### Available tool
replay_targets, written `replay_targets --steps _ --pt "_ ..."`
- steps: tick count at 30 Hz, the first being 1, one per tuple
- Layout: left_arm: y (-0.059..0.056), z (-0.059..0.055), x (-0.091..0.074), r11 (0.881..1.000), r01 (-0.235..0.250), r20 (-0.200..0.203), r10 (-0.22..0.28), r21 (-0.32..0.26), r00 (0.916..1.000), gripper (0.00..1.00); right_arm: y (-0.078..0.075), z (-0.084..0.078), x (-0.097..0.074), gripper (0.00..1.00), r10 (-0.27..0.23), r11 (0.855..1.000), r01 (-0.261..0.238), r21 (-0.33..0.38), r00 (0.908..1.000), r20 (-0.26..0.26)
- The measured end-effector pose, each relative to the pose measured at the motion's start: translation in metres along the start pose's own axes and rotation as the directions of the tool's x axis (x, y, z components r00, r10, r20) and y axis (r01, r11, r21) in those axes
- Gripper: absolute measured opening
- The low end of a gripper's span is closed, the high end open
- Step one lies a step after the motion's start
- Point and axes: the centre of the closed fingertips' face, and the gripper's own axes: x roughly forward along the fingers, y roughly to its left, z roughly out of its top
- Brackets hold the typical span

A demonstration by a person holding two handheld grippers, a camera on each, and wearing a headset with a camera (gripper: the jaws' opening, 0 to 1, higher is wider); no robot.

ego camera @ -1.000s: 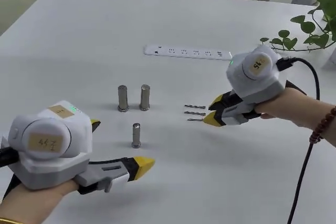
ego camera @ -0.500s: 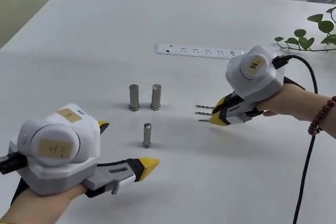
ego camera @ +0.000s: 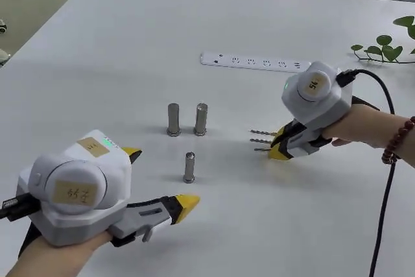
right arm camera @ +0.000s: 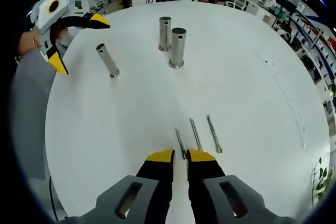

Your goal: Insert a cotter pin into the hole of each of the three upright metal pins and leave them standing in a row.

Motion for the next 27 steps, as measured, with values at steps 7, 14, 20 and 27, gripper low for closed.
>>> replay_targets --steps 7,14,20,27 --pt "0.0005 -0.0008 -0.0009 1.0 -0.001 -0.001 0.001 0.006 1.0 0.66 0.0039 0.0006 0.0008 0.0 0.016 0.999 -0.017 -0.05 0.9996 -0.021" --pt "-0.0003 -0.0007 -0.0009 1.0 0.002 -0.002 -0.002 0.009 1.0 0.66 0.0048 -0.0004 0.0009 0.0 0.008 0.996 -0.012 -0.084 0.999 -0.045" --pt "-0.001 -0.0013 -0.0011 1.0 0.007 -0.014 -0.007 0.012 0.9999 0.64 0.0037 -0.0025 0.0011 0.0 0.012 0.997 -0.018 -0.077 0.9975 -0.069" --pt "-0.0024 -0.0004 -0.0038 1.0 0.017 -0.02 -0.017 0.012 0.9997 0.64 0.0058 -0.0015 0.0003 0.0 0.017 0.994 -0.025 -0.107 0.9972 -0.072"
